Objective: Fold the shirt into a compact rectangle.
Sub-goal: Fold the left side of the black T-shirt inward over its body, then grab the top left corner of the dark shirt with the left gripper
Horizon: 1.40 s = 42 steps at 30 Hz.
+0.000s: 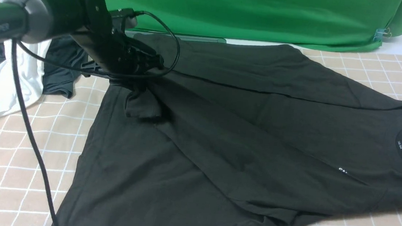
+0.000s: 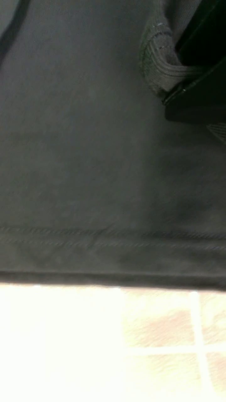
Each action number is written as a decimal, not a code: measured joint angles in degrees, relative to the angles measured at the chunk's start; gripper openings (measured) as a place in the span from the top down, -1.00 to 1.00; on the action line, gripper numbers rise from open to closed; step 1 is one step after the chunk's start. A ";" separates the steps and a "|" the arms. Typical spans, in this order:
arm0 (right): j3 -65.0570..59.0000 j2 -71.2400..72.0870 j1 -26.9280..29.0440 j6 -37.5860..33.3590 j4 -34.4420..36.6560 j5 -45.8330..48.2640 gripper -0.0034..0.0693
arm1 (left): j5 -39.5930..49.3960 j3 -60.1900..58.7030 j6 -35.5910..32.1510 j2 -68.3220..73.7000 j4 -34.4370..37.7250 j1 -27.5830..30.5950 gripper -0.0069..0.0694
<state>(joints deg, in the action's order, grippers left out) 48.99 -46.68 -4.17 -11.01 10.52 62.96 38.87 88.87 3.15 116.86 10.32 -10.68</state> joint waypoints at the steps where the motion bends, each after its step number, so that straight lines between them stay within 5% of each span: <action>1: 0.00 0.00 0.00 0.00 0.00 0.00 0.80 | -0.73 -0.08 -0.13 0.13 -0.46 0.00 0.69; 6: 0.00 0.00 0.00 0.00 0.00 0.00 0.80 | -3.20 0.40 -0.40 0.12 -6.10 0.00 0.45; 10: 0.00 0.00 0.00 0.00 0.00 0.00 0.79 | -3.20 3.19 0.00 0.12 -12.85 0.00 0.06; 18: 0.00 0.00 0.00 0.04 0.00 -0.05 0.77 | 1.97 13.16 2.49 0.12 -14.66 0.02 -0.66; 23: 0.00 0.00 0.00 1.01 0.00 -0.10 0.76 | 2.39 18.23 6.57 0.99 -10.85 1.17 -0.70; 26: 0.00 0.00 0.00 1.35 0.00 -0.15 0.76 | 4.51 22.67 7.43 4.71 -1.68 3.52 -0.64; 42: 0.00 0.00 0.00 3.05 0.00 -0.15 0.74 | 3.45 29.31 3.88 21.11 12.81 6.59 -0.50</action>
<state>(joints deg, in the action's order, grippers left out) 48.99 -46.68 -4.17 -7.96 10.52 62.81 42.32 118.18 7.04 137.96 23.13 -4.09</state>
